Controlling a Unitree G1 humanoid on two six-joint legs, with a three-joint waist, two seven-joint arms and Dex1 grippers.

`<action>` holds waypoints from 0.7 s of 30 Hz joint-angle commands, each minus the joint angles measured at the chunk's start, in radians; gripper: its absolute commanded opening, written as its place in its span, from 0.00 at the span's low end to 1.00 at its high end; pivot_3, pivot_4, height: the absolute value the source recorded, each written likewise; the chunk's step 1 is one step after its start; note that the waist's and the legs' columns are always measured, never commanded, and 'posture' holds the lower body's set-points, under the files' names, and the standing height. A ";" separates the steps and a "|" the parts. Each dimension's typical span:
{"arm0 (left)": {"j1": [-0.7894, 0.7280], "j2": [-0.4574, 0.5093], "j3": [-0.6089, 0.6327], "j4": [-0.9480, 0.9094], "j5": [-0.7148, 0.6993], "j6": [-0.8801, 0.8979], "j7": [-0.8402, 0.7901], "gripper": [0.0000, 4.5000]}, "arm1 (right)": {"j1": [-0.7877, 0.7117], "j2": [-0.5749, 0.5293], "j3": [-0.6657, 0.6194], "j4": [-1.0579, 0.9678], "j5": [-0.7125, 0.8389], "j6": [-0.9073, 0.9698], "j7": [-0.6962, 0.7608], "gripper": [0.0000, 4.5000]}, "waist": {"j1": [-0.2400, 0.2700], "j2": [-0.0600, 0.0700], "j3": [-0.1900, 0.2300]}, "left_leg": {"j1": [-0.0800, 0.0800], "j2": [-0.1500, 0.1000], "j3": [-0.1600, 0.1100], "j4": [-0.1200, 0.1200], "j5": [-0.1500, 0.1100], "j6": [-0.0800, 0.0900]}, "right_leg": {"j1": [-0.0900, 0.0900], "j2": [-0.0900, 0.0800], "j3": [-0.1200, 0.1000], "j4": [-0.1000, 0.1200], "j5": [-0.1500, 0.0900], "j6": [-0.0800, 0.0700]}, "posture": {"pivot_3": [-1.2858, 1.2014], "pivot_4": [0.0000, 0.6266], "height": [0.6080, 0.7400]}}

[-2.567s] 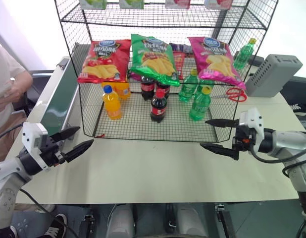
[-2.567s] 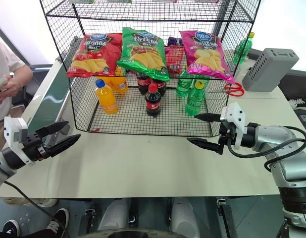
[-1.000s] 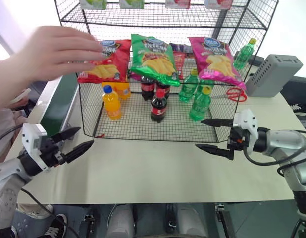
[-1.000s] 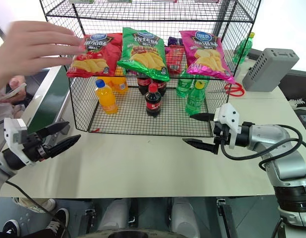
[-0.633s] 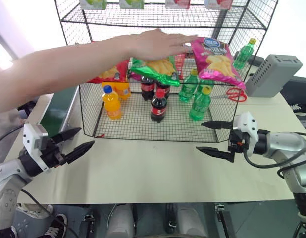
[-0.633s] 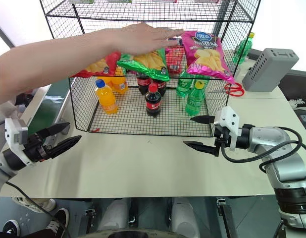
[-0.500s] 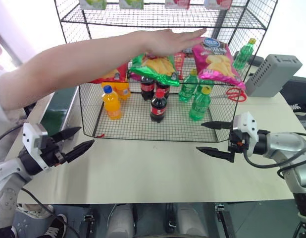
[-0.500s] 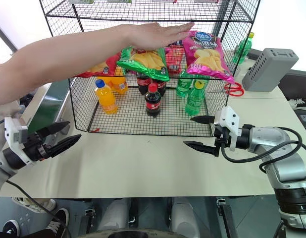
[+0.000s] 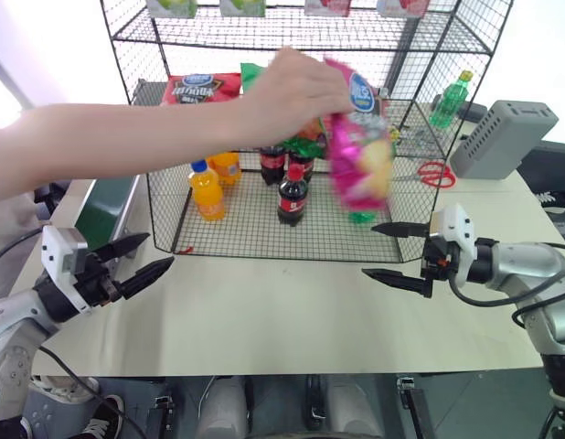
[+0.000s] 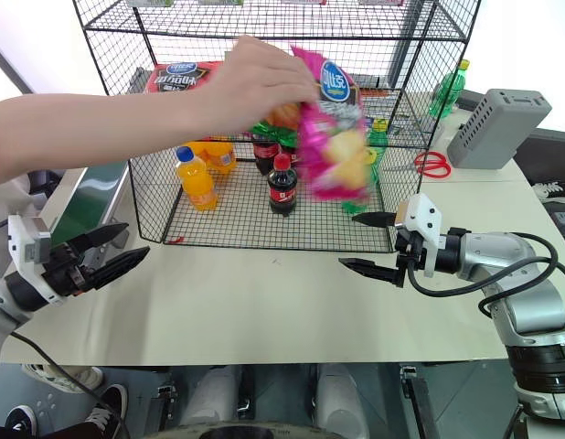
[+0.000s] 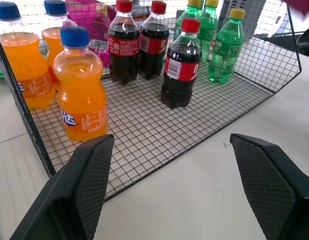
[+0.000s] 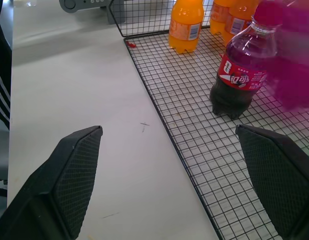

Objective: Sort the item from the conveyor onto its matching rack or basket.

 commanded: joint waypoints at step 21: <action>-0.023 0.015 0.007 -0.010 -0.026 0.016 -0.010 0.88 | -0.013 -0.004 -0.014 -0.038 0.008 -0.004 -0.007 0.99 | 0.000 0.000 0.000 | 0.000 0.000 0.000 0.000 0.000 0.000 | 0.000 0.000 0.000 0.000 0.000 0.000 | 0.52 0.24 1.00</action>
